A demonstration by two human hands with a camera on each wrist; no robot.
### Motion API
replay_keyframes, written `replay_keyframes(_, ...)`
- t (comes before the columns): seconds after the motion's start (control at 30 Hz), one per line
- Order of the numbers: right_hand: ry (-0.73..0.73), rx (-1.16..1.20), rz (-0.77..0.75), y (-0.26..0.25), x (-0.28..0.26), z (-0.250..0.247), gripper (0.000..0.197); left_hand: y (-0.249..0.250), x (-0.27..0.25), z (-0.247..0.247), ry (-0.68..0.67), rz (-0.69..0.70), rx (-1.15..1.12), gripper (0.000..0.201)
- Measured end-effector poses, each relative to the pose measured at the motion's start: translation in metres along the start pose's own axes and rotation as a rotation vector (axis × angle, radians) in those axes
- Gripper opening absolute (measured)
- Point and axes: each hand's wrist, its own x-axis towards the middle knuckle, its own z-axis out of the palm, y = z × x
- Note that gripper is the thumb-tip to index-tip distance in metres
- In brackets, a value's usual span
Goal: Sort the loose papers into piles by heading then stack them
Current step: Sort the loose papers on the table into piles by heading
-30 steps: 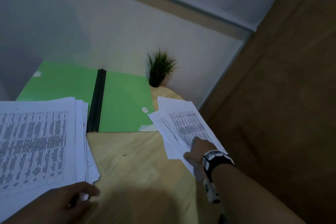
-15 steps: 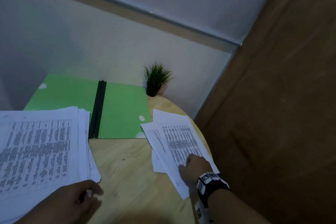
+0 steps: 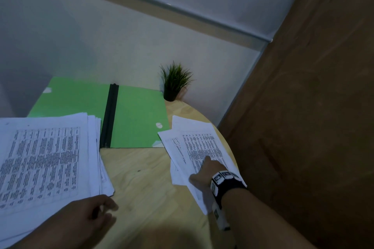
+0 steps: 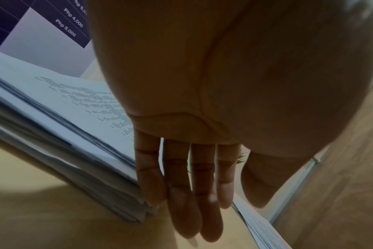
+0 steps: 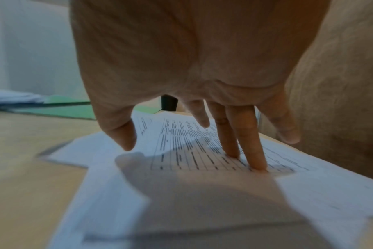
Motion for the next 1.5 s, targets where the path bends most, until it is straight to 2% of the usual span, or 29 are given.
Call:
replay_keyframes(0.07, -0.005, -0.036, 0.014, -0.009, 0.002, 0.000, 0.133, 0.002, -0.001, -0.002, 0.006, 0.007, -0.005, 0.017)
replay_keyframes(0.1, -0.006, -0.052, 0.014, -0.015, -0.003, -0.003, 0.126, 0.000, -0.001, -0.002, 0.017, 0.004, -0.020, 0.017)
replay_keyframes(0.13, -0.007, -0.059, 0.016, -0.019, -0.004, -0.004, 0.108, -0.002, -0.001, -0.001, 0.027, 0.003, -0.025, 0.018)
replay_keyframes(0.2, 0.020, -0.042, -0.032, -0.027, -0.012, -0.008, 0.038, -0.006, 0.000, 0.001, 0.035, 0.004, -0.017, 0.017)
replay_keyframes(0.23, 0.021, -0.052, -0.053, -0.027, -0.009, -0.007, 0.020, -0.007, 0.000, 0.001, 0.037, 0.006, -0.013, 0.016)
replay_keyframes(0.33, -0.020, -0.190, -0.039, -0.029, -0.001, -0.010, 0.008, -0.008, 0.000, 0.001, 0.054, 0.002, -0.010, 0.020)
replay_keyframes(0.4, -0.015, -0.233, -0.020, -0.026, 0.004, -0.011, 0.014, -0.007, -0.001, -0.001, 0.056, 0.002, -0.003, 0.017)
replay_keyframes(0.5, 0.015, -0.156, -0.072, -0.016, 0.003, -0.013, 0.055, 0.002, -0.003, -0.004, 0.048, 0.020, -0.026, 0.011)
replay_keyframes(0.53, 0.042, -0.134, -0.057, -0.013, -0.003, -0.016, 0.045, 0.006, -0.004, -0.005, 0.040, 0.024, -0.026, 0.010)
replay_keyframes(0.57, 0.086, -0.087, -0.045, -0.007, -0.007, -0.018, 0.023, 0.009, -0.004, -0.006, 0.037, 0.025, -0.035, 0.010)
replay_keyframes(0.63, 0.212, 0.085, -0.012, 0.002, -0.016, -0.022, 0.017, 0.014, -0.005, -0.007, 0.048, 0.012, -0.095, 0.009)
replay_keyframes(0.7, 0.343, 0.254, -0.041, 0.004, -0.035, -0.025, 0.012, 0.021, -0.005, -0.007, 0.068, 0.000, -0.184, 0.009)
replay_keyframes(0.77, 0.466, 0.332, -0.171, -0.002, -0.058, -0.020, 0.018, 0.031, -0.006, -0.006, 0.111, 0.014, -0.309, 0.012)
replay_keyframes(0.87, 0.448, 0.374, -0.422, -0.032, -0.118, -0.005, 0.043, 0.050, -0.009, -0.006, 0.172, -0.006, -0.642, 0.017)
replay_keyframes(0.9, 0.437, 0.355, -0.506, -0.045, -0.140, 0.001, 0.049, 0.056, -0.012, -0.005, 0.165, -0.016, -0.756, 0.026)
replay_keyframes(1.0, 0.538, 0.236, -0.780, -0.075, -0.182, 0.028, 0.052, 0.064, -0.018, -0.003, 0.153, -0.048, -1.055, 0.078)
replay_keyframes(1.03, 0.526, 0.239, -0.859, -0.084, -0.191, 0.039, 0.054, 0.063, -0.018, -0.002, 0.182, -0.060, -1.089, 0.084)
replay_keyframes(1.07, 0.511, 0.231, -0.940, -0.093, -0.197, 0.051, 0.058, 0.062, -0.018, -0.003, 0.225, -0.055, -1.062, 0.078)
replay_keyframes(1.17, 0.375, 0.161, -1.088, -0.102, -0.203, 0.065, 0.061, 0.060, -0.018, -0.006, 0.387, -0.080, -0.846, 0.017)
replay_keyframes(1.2, 0.358, 0.176, -1.107, -0.100, -0.199, 0.065, 0.060, 0.057, -0.018, -0.008, 0.421, -0.102, -0.822, 0.012)
replay_keyframes(1.27, 0.262, 0.205, -0.996, -0.093, -0.177, 0.059, 0.064, 0.051, -0.020, -0.013, 0.452, -0.141, -0.836, 0.031)
replay_keyframes(1.33, 0.115, 0.159, -0.758, -0.079, -0.142, 0.050, 0.077, 0.046, -0.023, -0.020, 0.511, -0.166, -0.801, 0.026)
replay_keyframes(1.37, 0.111, 0.164, -0.634, -0.068, -0.123, 0.046, 0.074, 0.044, -0.026, -0.023, 0.531, -0.177, -0.777, 0.026)
replay_keyframes(1.43, 0.156, 0.170, -0.432, -0.042, -0.092, 0.040, 0.057, 0.038, -0.028, -0.030, 0.561, -0.208, -0.767, 0.029)
replay_keyframes(1.5, 0.128, 0.062, -0.278, -0.023, -0.078, 0.037, 0.045, 0.033, -0.030, -0.034, 0.577, -0.246, -0.767, 0.032)
